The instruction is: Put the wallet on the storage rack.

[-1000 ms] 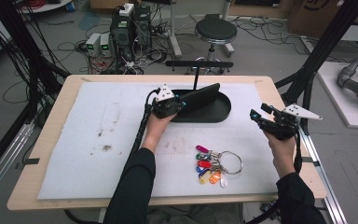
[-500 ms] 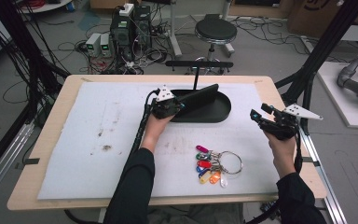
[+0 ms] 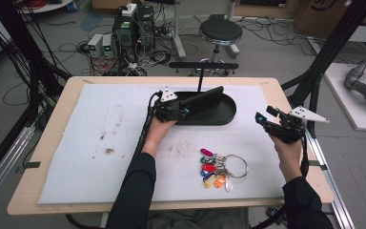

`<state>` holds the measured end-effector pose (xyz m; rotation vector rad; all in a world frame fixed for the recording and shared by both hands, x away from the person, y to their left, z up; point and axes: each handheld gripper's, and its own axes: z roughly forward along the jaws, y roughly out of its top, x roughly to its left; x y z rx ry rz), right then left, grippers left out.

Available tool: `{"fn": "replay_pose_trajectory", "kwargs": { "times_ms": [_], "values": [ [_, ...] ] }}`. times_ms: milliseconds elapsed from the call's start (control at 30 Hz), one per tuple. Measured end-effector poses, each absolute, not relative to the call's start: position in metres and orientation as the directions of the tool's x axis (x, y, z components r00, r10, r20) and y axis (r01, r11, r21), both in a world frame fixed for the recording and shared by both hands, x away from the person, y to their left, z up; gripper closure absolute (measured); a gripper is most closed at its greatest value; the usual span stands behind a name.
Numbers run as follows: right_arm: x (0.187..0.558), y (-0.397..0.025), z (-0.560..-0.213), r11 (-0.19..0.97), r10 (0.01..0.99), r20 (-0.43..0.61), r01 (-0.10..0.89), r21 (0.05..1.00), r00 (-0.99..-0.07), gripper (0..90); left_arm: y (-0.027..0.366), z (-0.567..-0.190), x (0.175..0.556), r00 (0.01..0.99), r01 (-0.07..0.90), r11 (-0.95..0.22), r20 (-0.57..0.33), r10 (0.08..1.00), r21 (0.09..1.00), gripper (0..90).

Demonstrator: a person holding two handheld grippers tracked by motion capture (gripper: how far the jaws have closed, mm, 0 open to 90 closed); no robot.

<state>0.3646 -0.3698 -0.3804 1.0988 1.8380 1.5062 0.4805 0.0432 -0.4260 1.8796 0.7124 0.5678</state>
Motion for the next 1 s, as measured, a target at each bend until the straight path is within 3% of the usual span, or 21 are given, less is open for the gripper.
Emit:
{"fn": "replay_pose_trajectory", "kwargs": {
  "times_ms": [300,1000],
  "values": [
    [0.365,-0.370,-0.381,0.055,0.837,0.100,0.266,0.963,-0.538,36.1,0.047,-0.416,0.474,0.711,0.263,-0.319,0.041,0.702,0.911,23.7],
    [0.366,-0.365,-0.384,0.082,0.837,0.087,0.281,0.956,-0.540,35.1,0.090,-0.392,0.416,0.697,0.238,-0.313,0.063,0.714,0.920,23.7]
  ]
}}
